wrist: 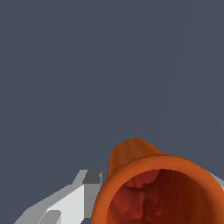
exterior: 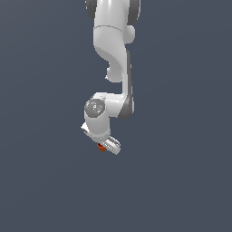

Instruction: Pick up the object and move it to a goal position.

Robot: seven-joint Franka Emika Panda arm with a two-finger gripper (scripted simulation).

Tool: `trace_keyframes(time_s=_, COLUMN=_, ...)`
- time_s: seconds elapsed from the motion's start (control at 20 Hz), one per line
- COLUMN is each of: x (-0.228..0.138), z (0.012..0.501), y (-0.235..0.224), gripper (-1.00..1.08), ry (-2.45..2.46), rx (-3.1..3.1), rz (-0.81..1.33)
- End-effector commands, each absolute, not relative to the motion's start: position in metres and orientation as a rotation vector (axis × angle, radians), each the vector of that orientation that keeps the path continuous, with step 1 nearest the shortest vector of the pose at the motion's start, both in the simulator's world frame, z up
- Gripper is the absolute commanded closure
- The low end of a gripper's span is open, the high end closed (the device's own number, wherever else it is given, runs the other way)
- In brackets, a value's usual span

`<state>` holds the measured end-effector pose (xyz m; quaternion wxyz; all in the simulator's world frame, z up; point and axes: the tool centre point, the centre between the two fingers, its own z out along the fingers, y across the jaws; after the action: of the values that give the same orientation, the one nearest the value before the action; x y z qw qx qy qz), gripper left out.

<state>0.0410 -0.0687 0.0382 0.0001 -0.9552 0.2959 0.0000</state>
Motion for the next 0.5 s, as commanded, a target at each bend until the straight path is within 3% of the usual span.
trace_keyframes(time_s=0.0, x=0.041, z=0.038, y=-0.069, gripper=1.08, ry=0.930, rx=-3.001, rz=0.000)
trace_keyframes(time_s=0.45, x=0.039, z=0.055, y=-0.059, gripper=1.08, ry=0.930, rx=-3.001, rz=0.000)
